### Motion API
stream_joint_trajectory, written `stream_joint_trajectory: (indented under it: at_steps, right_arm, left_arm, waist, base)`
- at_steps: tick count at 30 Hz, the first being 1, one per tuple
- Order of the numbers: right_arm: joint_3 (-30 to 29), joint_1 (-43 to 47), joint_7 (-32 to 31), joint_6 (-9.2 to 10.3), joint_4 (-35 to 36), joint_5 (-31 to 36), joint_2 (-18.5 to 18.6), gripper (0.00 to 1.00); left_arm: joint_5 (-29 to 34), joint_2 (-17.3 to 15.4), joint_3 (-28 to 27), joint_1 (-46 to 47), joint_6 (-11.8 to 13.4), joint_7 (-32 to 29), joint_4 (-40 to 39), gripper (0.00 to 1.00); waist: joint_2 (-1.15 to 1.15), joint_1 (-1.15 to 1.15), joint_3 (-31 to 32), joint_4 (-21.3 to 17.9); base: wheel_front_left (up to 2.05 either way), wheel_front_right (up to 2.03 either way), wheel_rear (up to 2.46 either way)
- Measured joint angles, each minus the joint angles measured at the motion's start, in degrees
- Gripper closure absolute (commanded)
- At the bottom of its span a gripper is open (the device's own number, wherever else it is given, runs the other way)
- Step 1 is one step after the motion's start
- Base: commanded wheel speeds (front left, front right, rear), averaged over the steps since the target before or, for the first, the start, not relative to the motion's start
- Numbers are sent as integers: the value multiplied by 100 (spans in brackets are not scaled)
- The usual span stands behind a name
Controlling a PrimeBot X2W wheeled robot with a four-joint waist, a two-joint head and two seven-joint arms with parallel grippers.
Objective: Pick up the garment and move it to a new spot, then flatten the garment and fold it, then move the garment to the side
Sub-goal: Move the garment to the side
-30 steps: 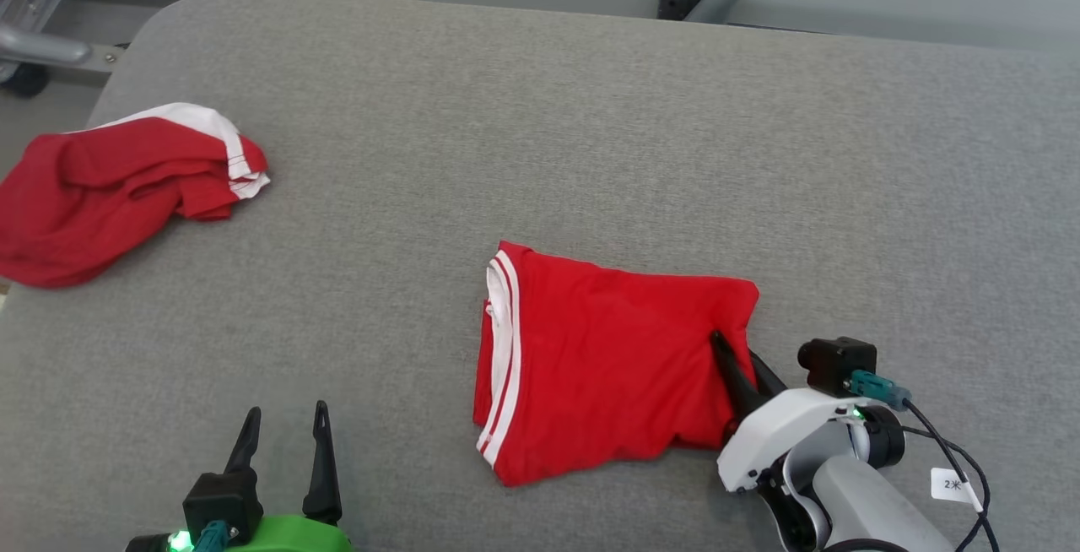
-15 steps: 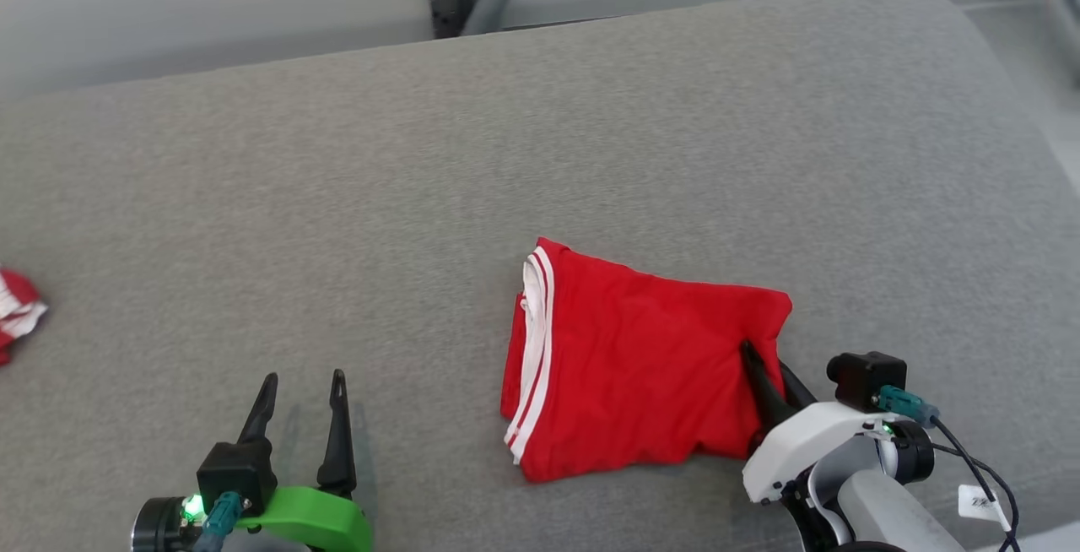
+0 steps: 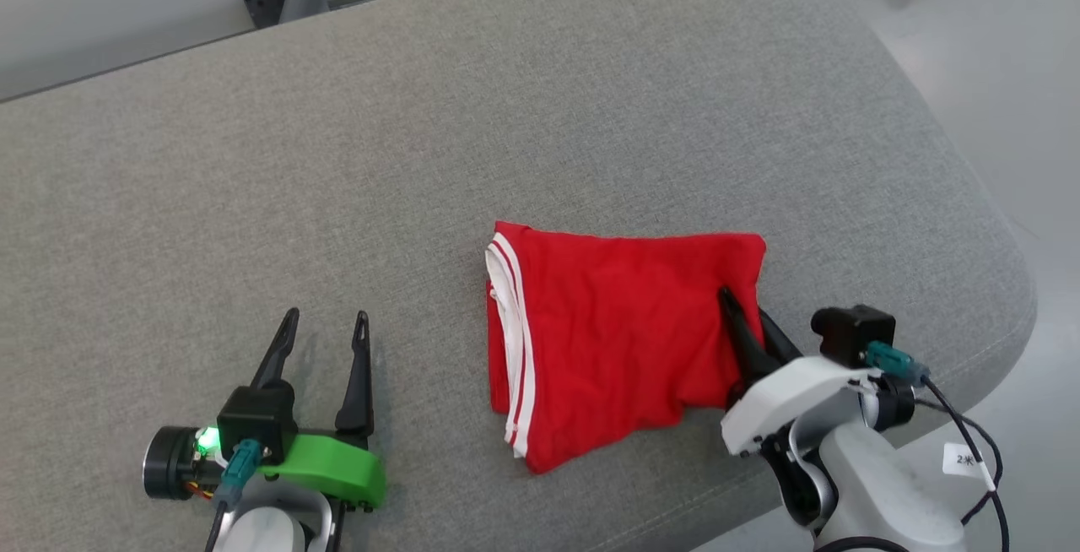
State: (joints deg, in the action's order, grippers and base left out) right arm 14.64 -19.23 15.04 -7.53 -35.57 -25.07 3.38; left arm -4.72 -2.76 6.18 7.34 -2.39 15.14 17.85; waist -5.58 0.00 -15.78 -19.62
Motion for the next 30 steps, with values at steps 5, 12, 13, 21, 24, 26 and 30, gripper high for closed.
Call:
stream_joint_trajectory:
  at_steps: [5, 12, 13, 21, 24, 26, 30]
  right_arm:
    - [73, -572, 0, 0, 68, 104, 93, 100]
    - [-230, -1896, -1, -1, -271, 325, 480, 100]
    - [-326, -2082, -1, -1, -381, 413, 563, 100]
    - [-1875, -3061, -4, -1, -1526, 1182, 1482, 100]
    - [-2539, -3148, -4, -1, -1761, 1599, 1751, 100]
    - [-2930, -3161, -4, -1, -1806, 1885, 1908, 100]
    - [-3552, -3169, -4, -1, -1770, 2449, 2104, 100]
  left_arm:
    - [189, 0, 45, 285, -68, 0, -77, 0]
    - [443, -53, 136, 785, -140, 0, -289, 0]
    - [457, -62, 153, 847, -144, 0, -304, 0]
    - [502, -179, 226, 1095, -127, 0, -547, 0]
    - [501, -198, 263, 1095, -115, 0, -592, 0]
    - [501, -201, 291, 1094, -110, 0, -597, 0]
    - [493, -214, 318, 1094, -85, 1, -593, 0]
  waist:
    - [0, 0, -348, -8]
    - [0, 0, -922, 316]
    - [0, 2, -1001, 402]
    - [1, 2, -1531, 1116]
    - [0, 1, -1686, 1335]
    - [1, 1, -1765, 1467]
    - [0, 0, -1876, 1676]
  base:
    - [0, 0, 0]
    - [0, 0, 0]
    - [0, 0, 0]
    - [0, 0, 0]
    - [0, 0, 0]
    - [0, 0, 0]
    - [0, 0, 0]
